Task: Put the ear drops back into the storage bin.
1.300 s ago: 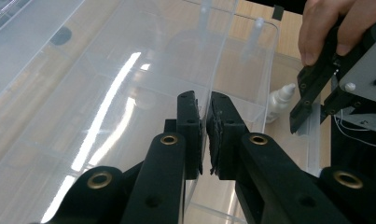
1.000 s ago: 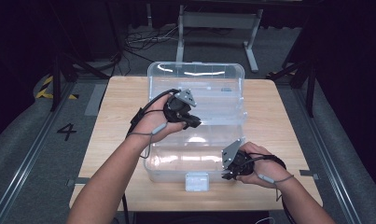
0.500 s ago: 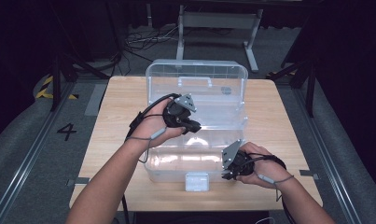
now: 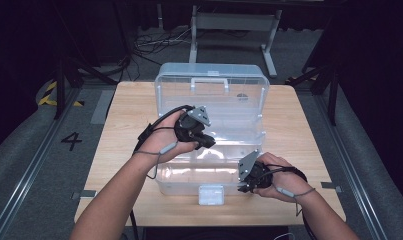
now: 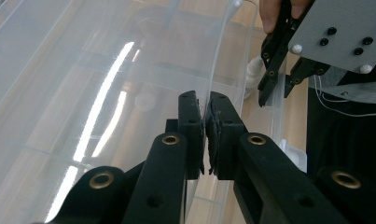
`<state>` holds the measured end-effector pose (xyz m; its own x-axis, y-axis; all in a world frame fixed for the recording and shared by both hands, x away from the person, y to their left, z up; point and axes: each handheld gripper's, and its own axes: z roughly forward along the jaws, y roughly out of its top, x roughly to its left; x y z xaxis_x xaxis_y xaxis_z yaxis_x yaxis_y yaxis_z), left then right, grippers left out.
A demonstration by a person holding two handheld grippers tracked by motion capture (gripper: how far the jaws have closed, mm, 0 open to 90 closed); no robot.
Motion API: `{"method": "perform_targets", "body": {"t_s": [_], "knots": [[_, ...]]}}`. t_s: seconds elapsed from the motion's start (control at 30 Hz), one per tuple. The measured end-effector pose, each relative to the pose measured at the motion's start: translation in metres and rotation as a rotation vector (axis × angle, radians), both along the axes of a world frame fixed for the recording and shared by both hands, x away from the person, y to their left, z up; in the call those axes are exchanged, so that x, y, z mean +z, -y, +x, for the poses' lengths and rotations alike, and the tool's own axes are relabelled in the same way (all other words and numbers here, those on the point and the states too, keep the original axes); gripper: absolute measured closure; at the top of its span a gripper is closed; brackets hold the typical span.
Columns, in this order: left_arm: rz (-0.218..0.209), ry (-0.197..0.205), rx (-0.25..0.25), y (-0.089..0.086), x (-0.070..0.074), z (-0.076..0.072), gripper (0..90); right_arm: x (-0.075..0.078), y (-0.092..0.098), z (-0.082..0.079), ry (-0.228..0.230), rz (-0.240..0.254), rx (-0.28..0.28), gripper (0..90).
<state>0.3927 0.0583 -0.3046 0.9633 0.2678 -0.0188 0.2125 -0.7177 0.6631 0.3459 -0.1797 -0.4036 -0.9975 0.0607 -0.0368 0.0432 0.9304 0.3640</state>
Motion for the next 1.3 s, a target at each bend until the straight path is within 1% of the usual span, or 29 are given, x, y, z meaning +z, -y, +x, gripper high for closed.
{"method": "perform_targets", "body": {"t_s": [0.3,0.53,0.63,0.8,1.07,1.3], "knots": [[0.011,0.001,-0.005,0.001,-0.001,-0.003,85.2,0.000,0.000,-0.001,0.006,-0.002,-0.001,83.3],[0.010,-0.011,-0.009,0.001,-0.003,-0.006,85.3,0.000,0.001,-0.001,0.006,-0.002,-0.004,83.2],[0.017,-0.012,-0.016,0.001,-0.003,-0.007,85.3,0.000,0.001,-0.002,0.013,0.002,-0.012,82.9],[0.020,-0.020,-0.016,0.001,-0.004,-0.009,85.3,0.000,0.000,-0.004,0.023,-0.010,-0.019,82.8],[0.026,-0.021,-0.019,0.002,-0.005,-0.010,85.3,0.000,0.000,-0.004,0.036,-0.009,-0.015,82.2],[0.035,-0.025,-0.025,0.003,-0.005,-0.011,85.4,0.000,0.000,-0.005,0.036,-0.013,-0.024,81.7]]}}
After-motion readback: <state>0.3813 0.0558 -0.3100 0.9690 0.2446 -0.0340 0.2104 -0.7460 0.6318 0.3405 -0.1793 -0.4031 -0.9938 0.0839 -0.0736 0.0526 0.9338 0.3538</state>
